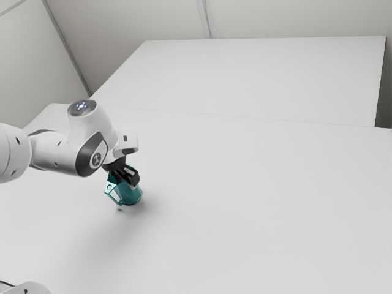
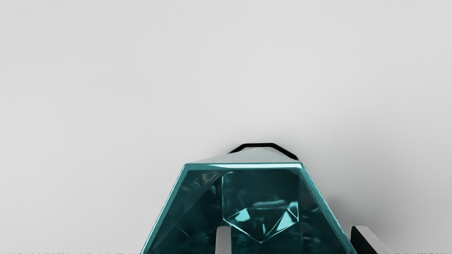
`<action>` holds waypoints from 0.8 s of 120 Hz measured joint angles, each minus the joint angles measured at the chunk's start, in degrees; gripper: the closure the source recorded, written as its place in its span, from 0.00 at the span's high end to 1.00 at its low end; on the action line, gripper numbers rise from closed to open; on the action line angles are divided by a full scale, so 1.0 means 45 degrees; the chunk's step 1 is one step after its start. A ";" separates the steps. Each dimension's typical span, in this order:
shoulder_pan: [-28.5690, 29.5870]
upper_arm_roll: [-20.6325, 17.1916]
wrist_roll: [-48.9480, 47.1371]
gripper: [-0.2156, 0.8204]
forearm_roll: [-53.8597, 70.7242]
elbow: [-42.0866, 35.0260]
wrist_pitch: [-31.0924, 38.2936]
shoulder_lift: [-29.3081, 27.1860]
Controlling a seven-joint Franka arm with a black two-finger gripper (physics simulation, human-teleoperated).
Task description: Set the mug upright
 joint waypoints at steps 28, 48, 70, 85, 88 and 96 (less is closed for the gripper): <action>0.0001 0.0039 0.0007 0.51 -0.0116 0.0704 -0.1124 -0.0028; 0.0001 0.0053 -0.0017 0.52 -0.0189 0.1260 -0.2113 -0.0080; -0.0001 0.0092 -0.0053 0.52 -0.0230 0.2232 -0.3286 -0.0105; -0.0018 0.0175 -0.0081 0.52 -0.0251 0.3134 -0.4164 -0.0089; -0.0034 0.0224 -0.0098 0.53 -0.0251 0.3476 -0.4389 -0.0046; -0.0370 0.0640 -0.0178 0.54 -0.0229 0.4703 -0.5109 0.0408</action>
